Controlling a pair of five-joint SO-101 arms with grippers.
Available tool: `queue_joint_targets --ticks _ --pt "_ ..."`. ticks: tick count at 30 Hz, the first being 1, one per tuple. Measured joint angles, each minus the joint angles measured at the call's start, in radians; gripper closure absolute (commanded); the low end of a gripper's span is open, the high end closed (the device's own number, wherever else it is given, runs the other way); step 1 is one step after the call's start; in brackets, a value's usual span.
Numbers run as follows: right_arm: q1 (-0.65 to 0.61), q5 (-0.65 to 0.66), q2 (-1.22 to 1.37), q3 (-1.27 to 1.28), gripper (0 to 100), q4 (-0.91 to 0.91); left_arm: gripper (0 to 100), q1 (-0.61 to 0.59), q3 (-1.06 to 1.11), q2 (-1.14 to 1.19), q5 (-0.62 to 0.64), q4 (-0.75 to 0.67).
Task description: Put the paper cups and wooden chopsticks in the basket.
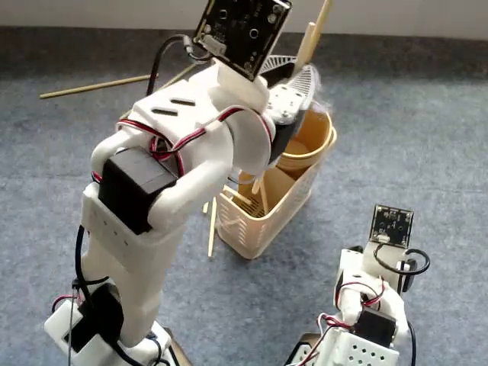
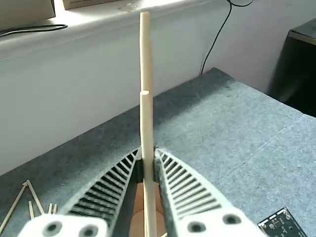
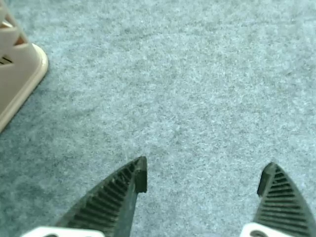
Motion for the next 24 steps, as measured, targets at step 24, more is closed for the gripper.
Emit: queue_joint_targets --ticks 24 --pt "0.0 0.0 0.0 0.0 65.2 0.0 94 -0.031 0.133 -0.126 -0.003 0.021"
